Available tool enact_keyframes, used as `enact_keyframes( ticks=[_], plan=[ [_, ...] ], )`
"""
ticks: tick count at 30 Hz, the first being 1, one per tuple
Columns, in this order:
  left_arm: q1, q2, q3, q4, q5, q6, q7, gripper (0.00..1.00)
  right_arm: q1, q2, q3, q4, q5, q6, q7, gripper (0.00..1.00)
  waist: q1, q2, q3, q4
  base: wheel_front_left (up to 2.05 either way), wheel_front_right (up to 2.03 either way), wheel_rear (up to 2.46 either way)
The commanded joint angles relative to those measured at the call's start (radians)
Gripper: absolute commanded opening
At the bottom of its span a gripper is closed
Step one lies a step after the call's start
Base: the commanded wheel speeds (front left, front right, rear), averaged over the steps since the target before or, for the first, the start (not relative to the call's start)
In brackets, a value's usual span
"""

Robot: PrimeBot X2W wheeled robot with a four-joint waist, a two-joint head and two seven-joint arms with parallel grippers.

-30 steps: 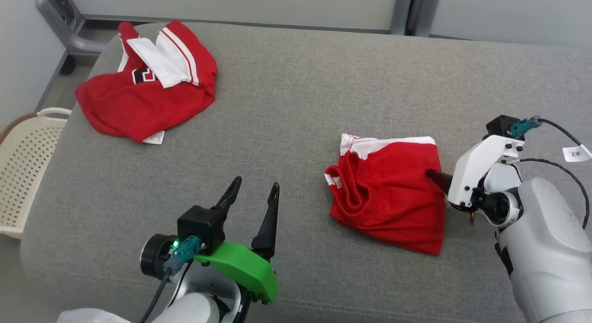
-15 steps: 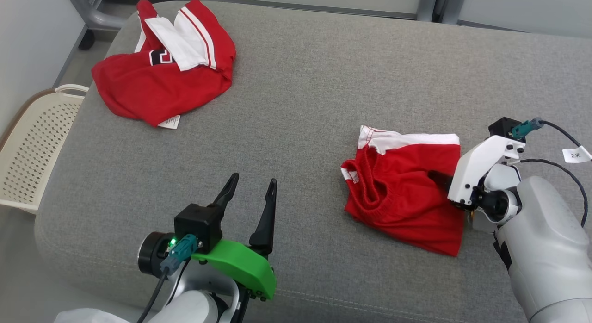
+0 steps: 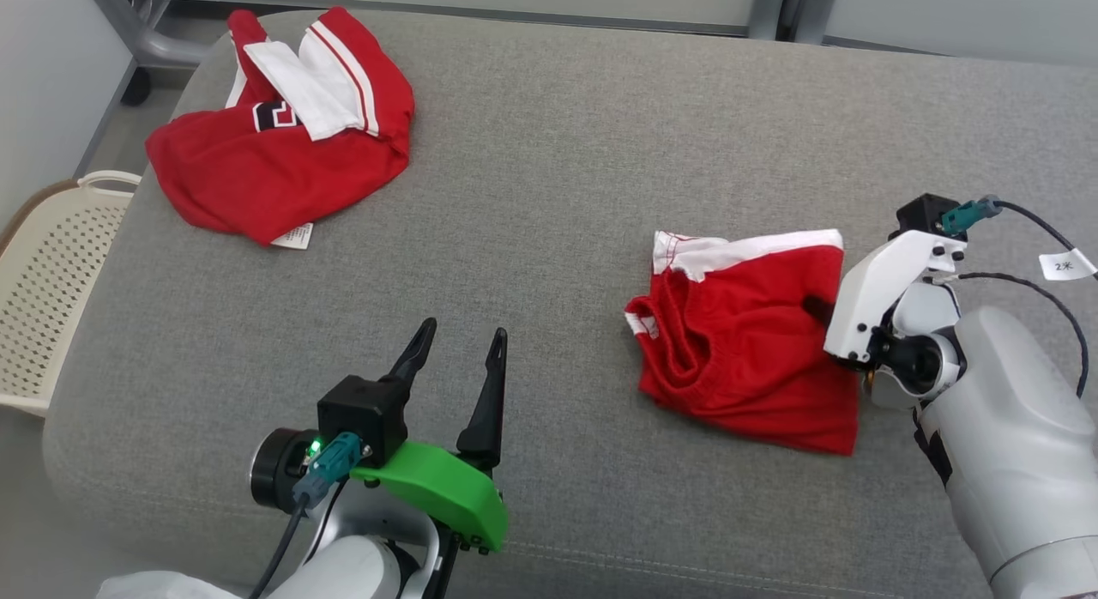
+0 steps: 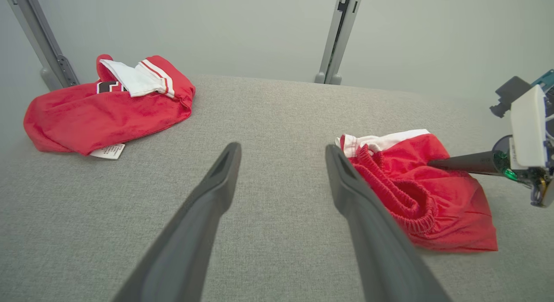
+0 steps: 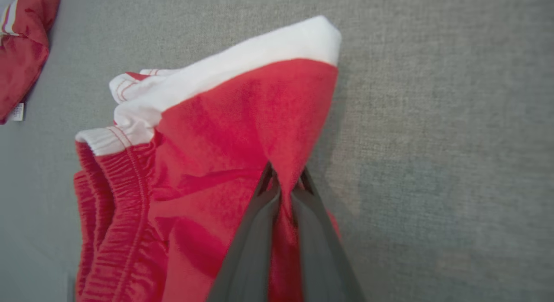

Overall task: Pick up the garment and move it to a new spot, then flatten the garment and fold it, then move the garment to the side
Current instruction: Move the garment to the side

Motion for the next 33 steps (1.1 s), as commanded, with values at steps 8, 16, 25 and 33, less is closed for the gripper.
enact_keyframes(
  ticks=[8,16,25,33],
  plan=[
    [-0.01,0.009,-0.003,-0.018,0.004,0.009,-0.003,1.0,-0.035,-0.061,0.02,-0.018,0.021,0.0,0.005,0.0,0.0,0.0,-0.016,-0.067,0.0,0.0,0.0],
    [-0.018,0.018,-0.004,-0.038,0.011,0.01,0.005,1.0,-0.064,-0.078,0.043,-0.026,0.022,0.0,0.004,0.0,0.0,0.0,-0.01,-0.175,0.0,0.0,0.0],
    [-0.06,0.017,-0.017,-0.065,0.029,0.003,0.018,1.0,-0.138,-0.089,0.049,-0.019,0.016,0.0,-0.012,0.0,0.0,0.0,0.049,-0.334,0.0,0.0,0.0],
    [-0.126,0.005,-0.024,-0.07,0.05,-0.008,0.036,1.0,-0.212,-0.128,0.049,-0.009,0.017,0.0,-0.049,0.0,0.0,0.0,0.113,-0.383,0.0,0.0,0.0]
  ],
)
